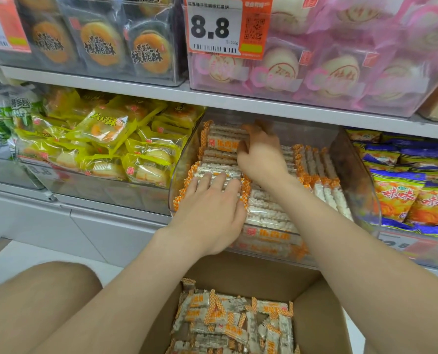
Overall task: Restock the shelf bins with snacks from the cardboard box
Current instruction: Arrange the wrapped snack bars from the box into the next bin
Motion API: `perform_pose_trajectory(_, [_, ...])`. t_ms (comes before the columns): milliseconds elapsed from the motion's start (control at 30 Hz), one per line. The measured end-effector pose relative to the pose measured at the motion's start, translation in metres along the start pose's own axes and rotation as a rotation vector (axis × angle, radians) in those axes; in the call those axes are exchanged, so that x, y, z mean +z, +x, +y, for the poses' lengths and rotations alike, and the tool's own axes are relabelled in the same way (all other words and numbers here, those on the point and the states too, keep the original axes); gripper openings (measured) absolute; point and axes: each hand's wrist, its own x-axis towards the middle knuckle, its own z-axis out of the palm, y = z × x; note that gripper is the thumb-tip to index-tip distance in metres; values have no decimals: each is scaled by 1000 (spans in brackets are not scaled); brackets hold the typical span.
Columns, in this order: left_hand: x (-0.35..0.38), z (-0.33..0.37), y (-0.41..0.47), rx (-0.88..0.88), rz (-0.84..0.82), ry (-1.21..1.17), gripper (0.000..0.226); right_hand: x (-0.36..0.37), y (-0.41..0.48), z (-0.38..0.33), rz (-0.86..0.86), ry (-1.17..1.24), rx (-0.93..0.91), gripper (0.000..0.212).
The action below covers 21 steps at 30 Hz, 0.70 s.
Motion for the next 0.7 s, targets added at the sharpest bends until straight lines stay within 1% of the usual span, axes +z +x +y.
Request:
perform_pose_trajectory(100, [1,1,0,-10,0,-8,47,-1,-4,1,-93,-145,-65,57])
perform_pose_trajectory(233, [3,1,0,-12,16,-19,47,-2,-2,2,-158,-227,-100,57])
perform_pose_trajectory(333, [3,-1,1,-8,21,-46,47,-5,0,2,-198,-235,-91,56])
perform_pose_trajectory(400, [4,-3,1,-1,27,-55,51,-6,-1,4,-180,-232,-77,54])
perform_pose_trajectory(467, [3,-4,1,4,34,-61,58,-6,-3,8,-121,-216,-92,51])
perform_pose_trajectory(533, [3,-5,2,10,42,-67,59,-6,-7,12,-56,-127,-102,49])
perform_pose_trajectory(633, [3,-5,2,15,51,-64,51,-10,-6,10,20,93,32,40])
perform_pose_trajectory(700, [3,-4,2,14,54,-57,46,-11,-3,9,67,152,118,31])
